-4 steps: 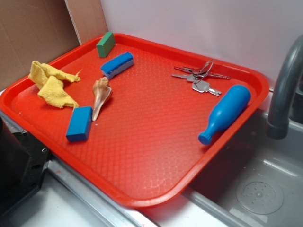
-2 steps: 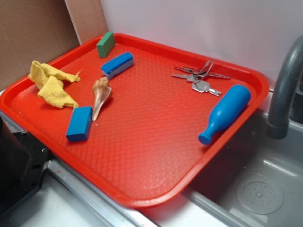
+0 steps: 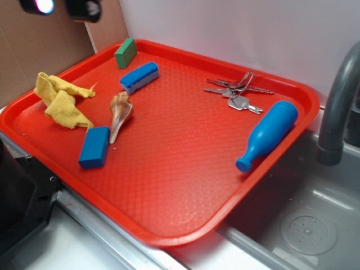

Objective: Grab the yellow cloth.

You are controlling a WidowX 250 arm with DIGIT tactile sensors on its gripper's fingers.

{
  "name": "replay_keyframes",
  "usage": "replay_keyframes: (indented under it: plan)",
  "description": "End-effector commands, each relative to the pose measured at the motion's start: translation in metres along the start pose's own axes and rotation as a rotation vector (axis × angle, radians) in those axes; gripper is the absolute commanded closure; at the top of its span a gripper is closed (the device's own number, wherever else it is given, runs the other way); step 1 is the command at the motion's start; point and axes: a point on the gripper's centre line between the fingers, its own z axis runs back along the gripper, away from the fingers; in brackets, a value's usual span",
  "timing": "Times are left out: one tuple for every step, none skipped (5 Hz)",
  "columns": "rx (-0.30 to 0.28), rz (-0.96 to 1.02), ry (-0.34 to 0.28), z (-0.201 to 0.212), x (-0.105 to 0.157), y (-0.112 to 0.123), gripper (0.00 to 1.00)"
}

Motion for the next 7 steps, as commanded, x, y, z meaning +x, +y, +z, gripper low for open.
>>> replay_keyframes:
  plan:
    - [-0.043, 0.512, -0.221, -0.020, 0.008, 0.050, 0.00]
    - [0.054, 0.749, -0.185, -0.046, -0.012, 0.072, 0.00]
    - [0.133, 0.988, -0.132, -0.067, -0.029, 0.074, 0.00]
    - [0.080, 0.912, -0.073, -0.100, -0.013, 0.066, 0.00]
    - [0.167, 0.801, -0.113, -0.116, -0.008, 0.071, 0.00]
    - [0.148, 0.839, -0.049, -0.131, -0.025, 0.052, 1.00]
    - [0.076, 0.681, 0.011, -0.123, -0.038, 0.063, 1.00]
